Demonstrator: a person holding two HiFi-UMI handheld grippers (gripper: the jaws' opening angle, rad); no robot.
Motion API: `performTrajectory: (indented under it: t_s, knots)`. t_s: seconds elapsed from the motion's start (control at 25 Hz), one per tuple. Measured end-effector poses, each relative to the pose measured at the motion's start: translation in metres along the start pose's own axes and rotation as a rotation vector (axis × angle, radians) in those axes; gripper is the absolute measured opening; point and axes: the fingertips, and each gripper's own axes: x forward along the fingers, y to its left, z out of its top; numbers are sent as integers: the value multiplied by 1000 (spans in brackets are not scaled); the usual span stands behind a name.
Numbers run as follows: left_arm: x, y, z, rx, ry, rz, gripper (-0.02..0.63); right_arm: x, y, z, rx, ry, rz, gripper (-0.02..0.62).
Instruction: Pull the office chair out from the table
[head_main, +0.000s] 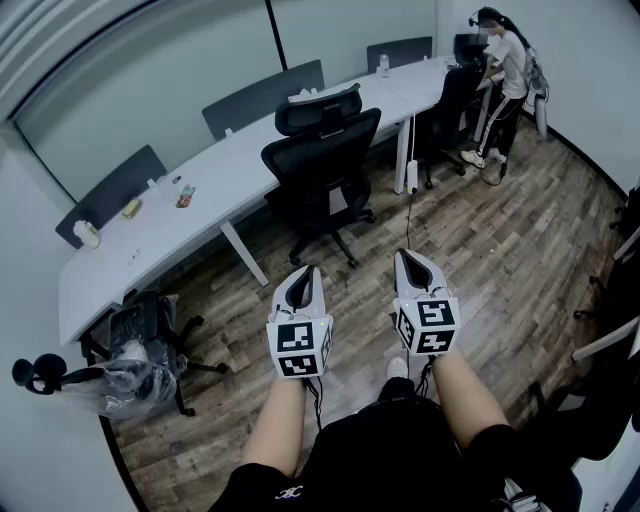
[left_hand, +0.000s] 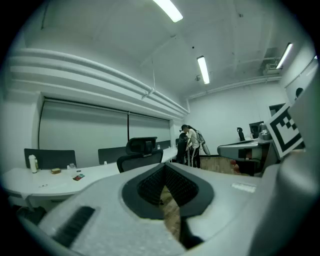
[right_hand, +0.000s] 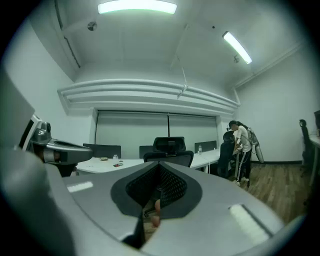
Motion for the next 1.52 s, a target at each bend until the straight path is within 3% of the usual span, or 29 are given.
performTrajectory:
  t_s: [0.2,0.56,0.88,1.2,1.52]
  knots:
    - [3,-9,-4,3,9,-6,6,-6,-6,2,58,-37,25,9]
    - [35,-20,-7,39,33,-4,6,12,-33,-3,33,-33,-1,9]
    - [102,-24,-3,68,60,14,6,68,-76,1,20,-30,26,9]
    - [187,-33,24,60,55,40,6,133,-136,25,-25,-37,60,9]
    - [233,-48,27,43,70,87,6,164,-185,30,-29,-25,106,9]
